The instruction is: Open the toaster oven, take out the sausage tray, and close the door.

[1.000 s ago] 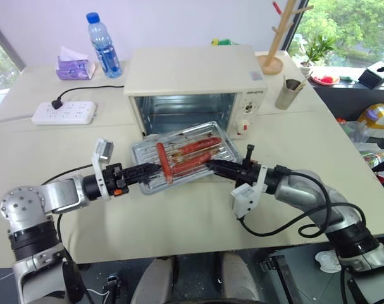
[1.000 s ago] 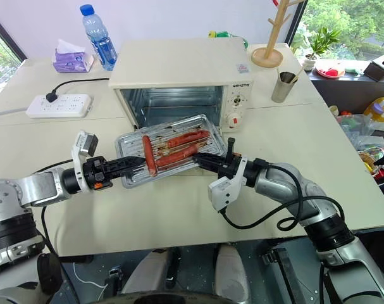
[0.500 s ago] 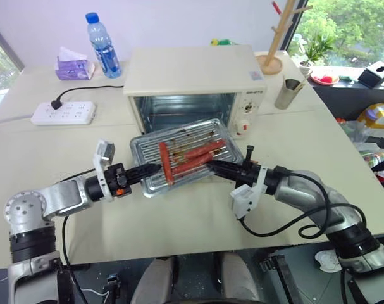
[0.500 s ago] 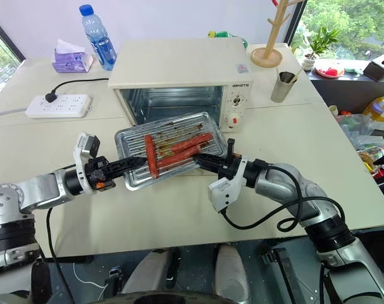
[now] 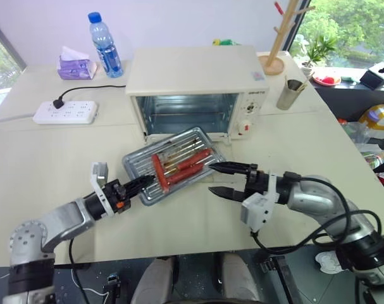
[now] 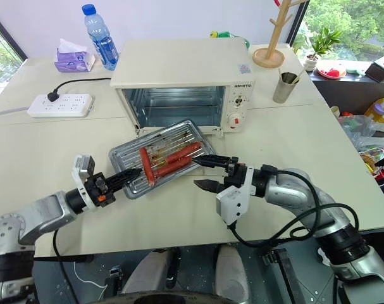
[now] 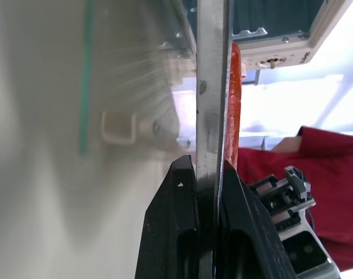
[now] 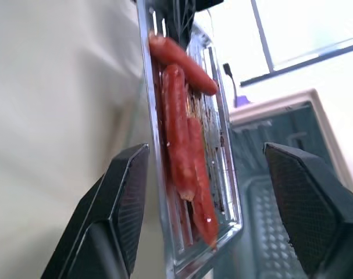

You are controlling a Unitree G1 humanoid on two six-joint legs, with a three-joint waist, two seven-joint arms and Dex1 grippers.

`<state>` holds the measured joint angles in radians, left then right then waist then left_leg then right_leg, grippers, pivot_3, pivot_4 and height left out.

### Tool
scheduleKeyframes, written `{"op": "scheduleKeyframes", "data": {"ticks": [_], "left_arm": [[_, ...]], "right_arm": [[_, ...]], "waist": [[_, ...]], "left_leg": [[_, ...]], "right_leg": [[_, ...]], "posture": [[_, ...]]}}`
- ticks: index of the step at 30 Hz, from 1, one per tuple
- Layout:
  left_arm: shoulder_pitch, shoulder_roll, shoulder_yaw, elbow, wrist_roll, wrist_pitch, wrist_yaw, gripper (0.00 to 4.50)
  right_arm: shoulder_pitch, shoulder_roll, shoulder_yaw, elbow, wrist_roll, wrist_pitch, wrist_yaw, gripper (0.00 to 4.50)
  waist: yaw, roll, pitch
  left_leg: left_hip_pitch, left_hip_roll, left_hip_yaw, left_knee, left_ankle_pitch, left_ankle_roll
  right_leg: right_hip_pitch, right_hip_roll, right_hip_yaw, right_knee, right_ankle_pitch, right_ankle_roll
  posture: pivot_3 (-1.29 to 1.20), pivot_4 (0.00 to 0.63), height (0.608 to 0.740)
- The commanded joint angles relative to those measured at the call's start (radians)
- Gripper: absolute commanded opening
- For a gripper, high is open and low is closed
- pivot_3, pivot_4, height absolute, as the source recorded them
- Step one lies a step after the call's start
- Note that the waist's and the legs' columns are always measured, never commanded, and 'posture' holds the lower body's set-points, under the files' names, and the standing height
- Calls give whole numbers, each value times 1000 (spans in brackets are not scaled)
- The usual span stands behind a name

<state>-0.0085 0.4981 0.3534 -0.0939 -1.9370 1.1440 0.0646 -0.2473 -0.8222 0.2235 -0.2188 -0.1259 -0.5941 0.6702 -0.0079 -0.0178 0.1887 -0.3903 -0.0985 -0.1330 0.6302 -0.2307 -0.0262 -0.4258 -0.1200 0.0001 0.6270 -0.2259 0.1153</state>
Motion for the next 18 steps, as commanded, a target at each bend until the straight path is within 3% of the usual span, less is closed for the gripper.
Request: {"op": "scheduleKeyframes", "data": {"ticks": [1, 12, 18], "left_arm": [[68, -33, 84, -92, -35, -60, -28, 0], [461, -208, 225, -374, -35, -286, -85, 0], [646, -273, 297, -456, -35, -377, -166, 0]], "right_arm": [[23, -30, -98, -10, 160, 120, 43, 3306], [-31, 45, -214, 160, 383, 587, 90, 3306], [-57, 78, -209, 249, 365, 634, 131, 3306]], "waist": [[0, 0, 0], [2, 0, 0], [6, 0, 0]], "left_leg": [[0, 0, 0, 0, 0, 0], [-1, 5, 5, 0, -2, 3], [-2, 6, 7, 0, -4, 5]], "right_leg": [[0, 0, 0, 0, 0, 0], [2, 1, 1, -8, -1, -7], [2, 1, 0, -12, 0, -7]], "posture": [[0, 150, 739], [0, 150, 739], [0, 150, 739]]}}
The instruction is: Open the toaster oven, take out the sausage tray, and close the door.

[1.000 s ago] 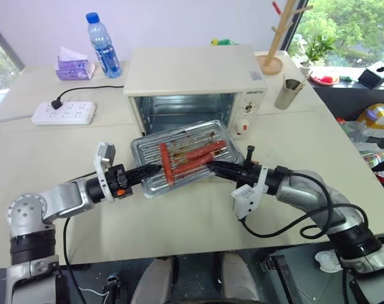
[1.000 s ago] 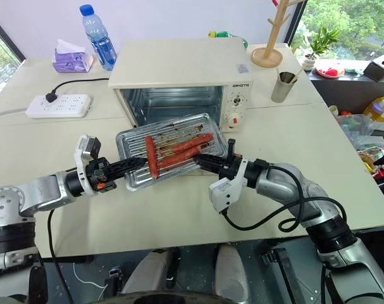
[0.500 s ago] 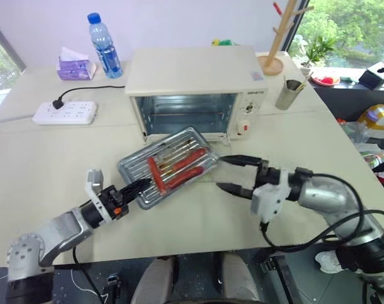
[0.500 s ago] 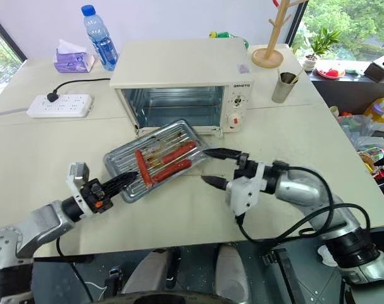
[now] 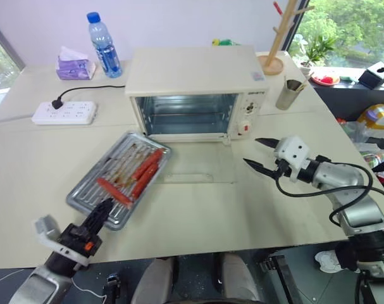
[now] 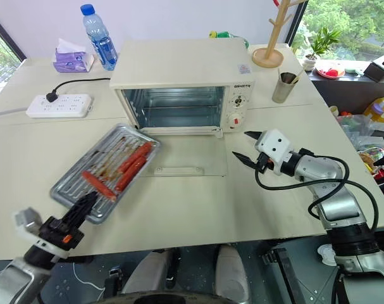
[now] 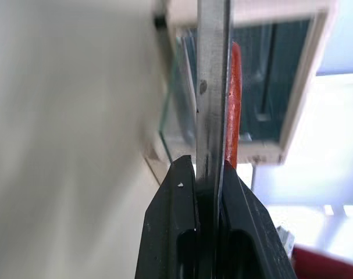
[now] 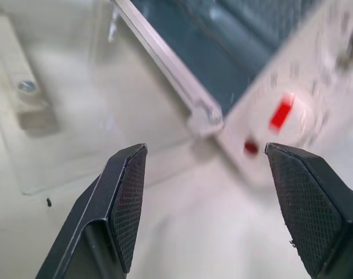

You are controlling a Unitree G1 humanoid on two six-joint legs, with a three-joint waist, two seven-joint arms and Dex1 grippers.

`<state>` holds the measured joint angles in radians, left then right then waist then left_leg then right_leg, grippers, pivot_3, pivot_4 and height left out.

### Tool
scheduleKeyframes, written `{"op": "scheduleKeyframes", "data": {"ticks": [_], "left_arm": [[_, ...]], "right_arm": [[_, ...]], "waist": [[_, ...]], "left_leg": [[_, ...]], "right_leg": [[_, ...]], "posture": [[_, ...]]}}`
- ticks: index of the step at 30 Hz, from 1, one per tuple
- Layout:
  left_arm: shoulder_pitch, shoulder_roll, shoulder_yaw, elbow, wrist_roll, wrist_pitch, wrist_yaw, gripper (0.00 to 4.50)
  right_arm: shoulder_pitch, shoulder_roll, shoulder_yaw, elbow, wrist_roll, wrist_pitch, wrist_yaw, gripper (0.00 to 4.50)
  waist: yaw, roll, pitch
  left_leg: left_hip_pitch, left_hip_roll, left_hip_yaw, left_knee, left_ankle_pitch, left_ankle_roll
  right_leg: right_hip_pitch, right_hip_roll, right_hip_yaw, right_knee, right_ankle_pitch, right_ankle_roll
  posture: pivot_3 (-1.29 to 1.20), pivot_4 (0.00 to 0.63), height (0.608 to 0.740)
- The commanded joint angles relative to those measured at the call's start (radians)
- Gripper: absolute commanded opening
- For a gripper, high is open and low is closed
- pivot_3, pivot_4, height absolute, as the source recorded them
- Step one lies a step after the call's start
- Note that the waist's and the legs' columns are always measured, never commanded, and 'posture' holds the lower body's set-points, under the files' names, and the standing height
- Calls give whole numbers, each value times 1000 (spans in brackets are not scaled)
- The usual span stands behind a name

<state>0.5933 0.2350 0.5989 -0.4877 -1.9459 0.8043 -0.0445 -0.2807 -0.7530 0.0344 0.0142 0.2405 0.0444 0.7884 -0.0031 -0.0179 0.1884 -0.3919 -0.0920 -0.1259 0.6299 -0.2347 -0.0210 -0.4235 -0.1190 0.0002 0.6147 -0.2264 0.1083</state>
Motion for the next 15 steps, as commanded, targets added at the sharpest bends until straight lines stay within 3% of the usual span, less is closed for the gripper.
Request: {"op": "scheduleKeyframes", "data": {"ticks": [1, 8, 15], "left_arm": [[65, -17, 60, -67, -26, -48, -71, 0], [133, -62, 105, -80, -26, -126, -116, 0], [85, -65, 133, -49, -26, -180, -78, 0]], "right_arm": [[-28, 14, -19, 27, -4, 2, 16, 3306], [-28, 50, -2, 77, -39, -6, 34, 3306], [-18, 109, 37, 96, -80, -16, 37, 3306]], "waist": [[4, 0, 0], [16, -1, 0], [15, -1, 0]], "left_leg": [[0, 0, 1, 0, 0, 0], [-1, 3, 10, 1, -1, 1], [-1, 4, 11, 1, -2, 2]], "right_leg": [[0, 0, 0, 0, 0, 0], [1, -1, 0, -2, 0, 0], [1, -1, 0, -3, 0, 0]], "posture": [[0, 150, 739], [0, 150, 739], [0, 150, 739]]}}
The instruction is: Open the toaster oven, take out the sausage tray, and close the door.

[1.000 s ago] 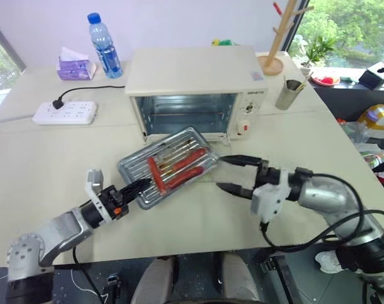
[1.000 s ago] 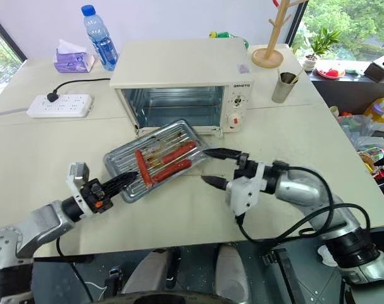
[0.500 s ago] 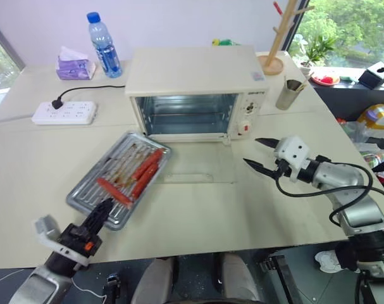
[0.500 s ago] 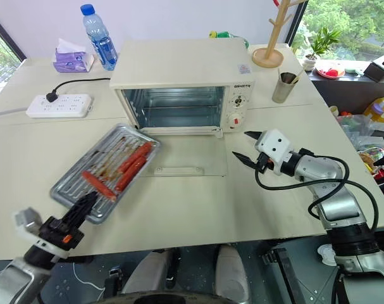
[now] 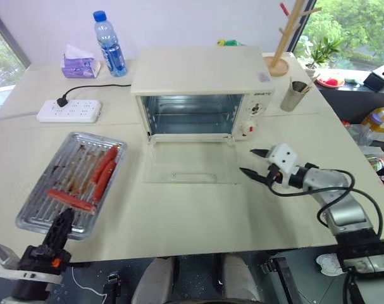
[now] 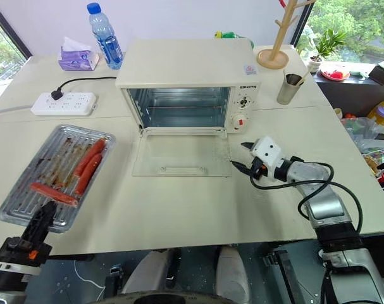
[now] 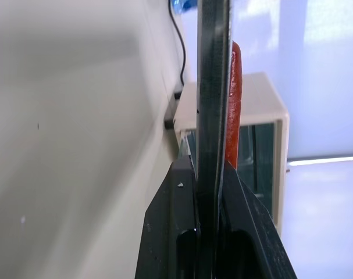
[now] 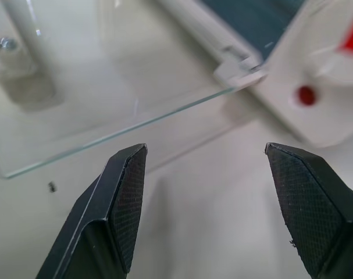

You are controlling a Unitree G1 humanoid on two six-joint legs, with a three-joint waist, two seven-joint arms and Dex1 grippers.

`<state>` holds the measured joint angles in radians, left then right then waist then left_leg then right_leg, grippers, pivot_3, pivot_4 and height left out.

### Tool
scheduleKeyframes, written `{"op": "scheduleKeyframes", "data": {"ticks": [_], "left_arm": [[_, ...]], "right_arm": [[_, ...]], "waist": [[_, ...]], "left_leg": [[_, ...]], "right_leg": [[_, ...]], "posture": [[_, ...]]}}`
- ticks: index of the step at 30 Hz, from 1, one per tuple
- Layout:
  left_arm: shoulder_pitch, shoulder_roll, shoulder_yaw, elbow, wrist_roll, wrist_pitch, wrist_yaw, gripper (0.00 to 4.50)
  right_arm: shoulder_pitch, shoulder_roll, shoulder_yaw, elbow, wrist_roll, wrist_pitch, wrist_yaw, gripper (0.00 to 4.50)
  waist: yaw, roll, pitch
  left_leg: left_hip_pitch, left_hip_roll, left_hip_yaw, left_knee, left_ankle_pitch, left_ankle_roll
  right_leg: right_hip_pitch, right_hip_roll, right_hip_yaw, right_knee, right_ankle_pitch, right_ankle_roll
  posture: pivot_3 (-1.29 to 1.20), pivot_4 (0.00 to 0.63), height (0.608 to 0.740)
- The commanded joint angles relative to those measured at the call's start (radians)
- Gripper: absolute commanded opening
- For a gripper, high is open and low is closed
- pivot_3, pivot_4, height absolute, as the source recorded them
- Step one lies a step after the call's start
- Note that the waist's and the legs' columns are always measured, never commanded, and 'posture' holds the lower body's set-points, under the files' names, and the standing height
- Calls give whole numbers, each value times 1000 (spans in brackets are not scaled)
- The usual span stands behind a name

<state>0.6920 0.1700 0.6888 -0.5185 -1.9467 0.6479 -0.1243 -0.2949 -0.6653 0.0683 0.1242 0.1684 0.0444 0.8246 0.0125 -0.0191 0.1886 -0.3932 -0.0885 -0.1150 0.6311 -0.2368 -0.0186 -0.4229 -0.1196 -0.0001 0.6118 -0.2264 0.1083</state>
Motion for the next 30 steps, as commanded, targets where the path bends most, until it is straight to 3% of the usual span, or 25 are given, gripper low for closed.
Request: {"op": "scheduleKeyframes", "data": {"ticks": [1, 7, 10, 16, 21, 28, 30], "left_arm": [[-18, 0, 46, -16, -26, -26, 6, 0], [-22, 26, 49, -13, -26, -14, 20, 0], [-39, 41, 48, -1, -26, -12, 42, 0], [-59, 77, 19, 10, -26, 12, 75, 0], [-50, 104, 18, 30, -26, 49, 70, 0], [-13, 167, 25, 52, -26, 129, 16, 0], [16, 185, 12, 43, -26, 160, -5, 0]], "right_arm": [[-5, 31, 10, -20, -13, -11, -1, 3306], [-18, 81, 35, -71, 1, 53, 14, 3306], [-36, 105, 24, -193, 114, 222, 45, 3306], [-217, 157, -115, -286, 283, 446, -51, 3306], [-150, 82, -118, -379, 312, 486, 16, 3306], [-46, -13, -117, -449, 298, 412, 127, 3306], [-25, -47, -124, -450, 303, 400, 161, 3864]], "waist": [[0, 0, 0], [-1, 0, 0], [0, 0, 0], [-17, 0, 1], [5, -9, -4], [-5, -5, -2], [-5, -6, -2]], "left_leg": [[0, 0, 0, 0, 0, 0], [0, 0, 0, 0, 0, 0], [0, 0, 0, 0, 0, 0], [0, 2, 0, 0, -2, -1], [0, 2, -1, -1, -6, -1], [-1, 1, 3, 1, -9, 1], [1, 3, 4, 1, -9, 0]], "right_leg": [[0, 0, 0, 0, 0, 0], [0, 0, 0, 0, 0, 0], [0, 0, 0, 0, 0, 0], [-2, 1, 0, 0, 0, 0], [-2, 1, -1, 0, -1, 2], [-3, 0, 1, -1, -2, 2], [-2, 0, 0, -1, -2, 2]], "posture": [[0, 150, 739], [0, 150, 739], [0, 150, 739], [0, 150, 739], [0, 150, 739], [0, 150, 739], [0, 150, 739]]}}
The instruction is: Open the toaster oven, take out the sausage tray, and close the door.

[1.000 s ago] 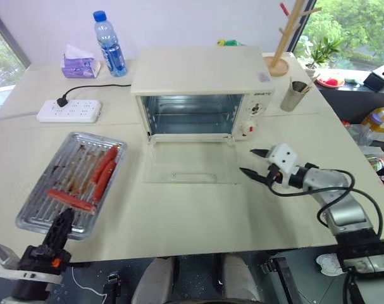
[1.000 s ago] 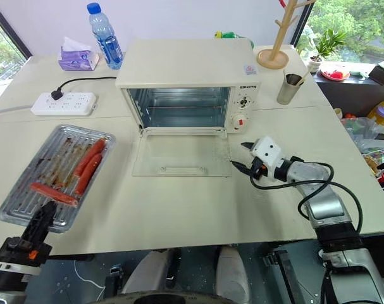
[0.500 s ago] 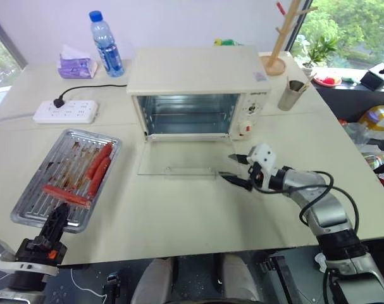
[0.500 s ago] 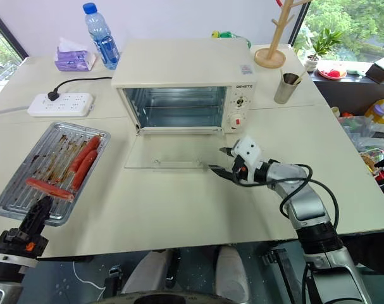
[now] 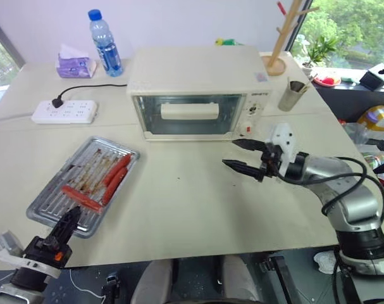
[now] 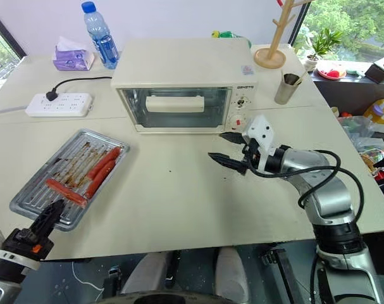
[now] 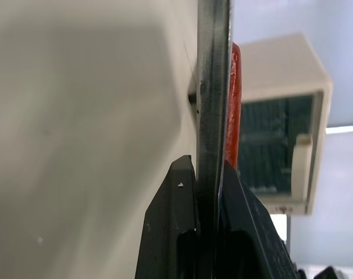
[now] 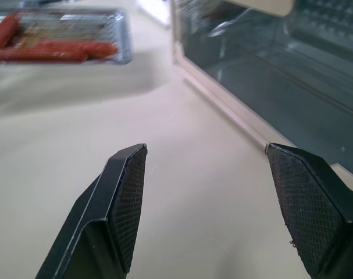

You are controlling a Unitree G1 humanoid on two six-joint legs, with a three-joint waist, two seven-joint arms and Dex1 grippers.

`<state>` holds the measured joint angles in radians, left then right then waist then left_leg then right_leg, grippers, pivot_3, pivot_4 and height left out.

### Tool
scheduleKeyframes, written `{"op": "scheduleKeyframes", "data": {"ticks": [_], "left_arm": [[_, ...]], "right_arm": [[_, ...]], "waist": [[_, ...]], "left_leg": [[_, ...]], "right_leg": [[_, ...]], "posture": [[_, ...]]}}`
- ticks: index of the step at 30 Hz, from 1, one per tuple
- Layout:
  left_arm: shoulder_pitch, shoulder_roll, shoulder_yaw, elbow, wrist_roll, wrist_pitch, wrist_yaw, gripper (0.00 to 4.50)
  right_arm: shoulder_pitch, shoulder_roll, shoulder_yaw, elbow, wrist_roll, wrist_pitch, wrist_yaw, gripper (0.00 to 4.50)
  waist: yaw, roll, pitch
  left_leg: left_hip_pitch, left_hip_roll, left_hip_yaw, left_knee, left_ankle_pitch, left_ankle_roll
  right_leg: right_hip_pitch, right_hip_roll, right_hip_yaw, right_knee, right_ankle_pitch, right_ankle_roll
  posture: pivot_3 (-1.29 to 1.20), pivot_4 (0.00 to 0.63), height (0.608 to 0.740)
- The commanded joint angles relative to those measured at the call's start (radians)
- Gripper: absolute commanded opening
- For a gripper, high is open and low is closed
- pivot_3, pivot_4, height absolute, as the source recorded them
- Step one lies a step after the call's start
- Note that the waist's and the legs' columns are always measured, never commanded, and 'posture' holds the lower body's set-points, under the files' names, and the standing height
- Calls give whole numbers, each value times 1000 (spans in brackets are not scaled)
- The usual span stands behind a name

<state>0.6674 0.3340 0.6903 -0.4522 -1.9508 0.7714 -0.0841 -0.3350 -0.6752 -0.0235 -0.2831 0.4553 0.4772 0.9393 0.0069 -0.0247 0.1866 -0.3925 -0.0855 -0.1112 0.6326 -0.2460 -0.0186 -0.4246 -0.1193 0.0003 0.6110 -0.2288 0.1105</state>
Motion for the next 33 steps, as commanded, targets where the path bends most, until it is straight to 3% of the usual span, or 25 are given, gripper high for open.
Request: {"op": "scheduleKeyframes", "data": {"ticks": [1, 2, 6, 13, 24, 33], "left_arm": [[50, 28, 6, -26, -21, 46, -54, 0], [60, 40, -1, -19, -21, 66, -73, 0], [50, 93, -44, 9, -21, 106, -85, 0], [-120, 212, -150, 91, -21, 193, -101, 0], [-664, 429, -463, 414, -14, 412, -131, 0], [-966, 412, -602, 628, 253, 565, -308, 0]], "right_arm": [[22, -48, -35, -43, 18, -36, 56, 4138], [33, -64, -38, -48, 18, -48, 74, 4434], [72, -106, -45, -87, 28, -56, 108, 4434], [162, -175, -78, -186, 58, -47, 158, 4434], [295, -198, -204, -290, 90, 13, 65, 4434], [390, -174, -249, -378, 94, 44, -47, 4434]], "waist": [[0, -1, 0], [1, 0, 0], [6, 1, 0], [6, 2, 0], [5, 3, 1], [7, 3, 1]], "left_leg": [[0, 1, 0, 0, -1, -2], [0, 2, 0, 0, -2, -3], [0, 4, 1, 0, -2, -3], [-1, 5, 1, 0, -1, -2], [0, 5, 1, 0, 0, -1], [0, 3, 2, -1, 0, -1]], "right_leg": [[0, 0, 0, 0, 0, 0], [0, 0, 0, 0, 0, 0], [0, 0, -1, 0, 0, 0], [0, 0, -2, 0, 0, -1], [-1, 2, -2, 2, 1, -2], [-1, 2, -2, 1, 1, -2]], "posture": [[0, 150, 739], [0, 150, 739], [0, 150, 739], [0, 150, 739], [0, 150, 739], [0, 150, 739]]}}
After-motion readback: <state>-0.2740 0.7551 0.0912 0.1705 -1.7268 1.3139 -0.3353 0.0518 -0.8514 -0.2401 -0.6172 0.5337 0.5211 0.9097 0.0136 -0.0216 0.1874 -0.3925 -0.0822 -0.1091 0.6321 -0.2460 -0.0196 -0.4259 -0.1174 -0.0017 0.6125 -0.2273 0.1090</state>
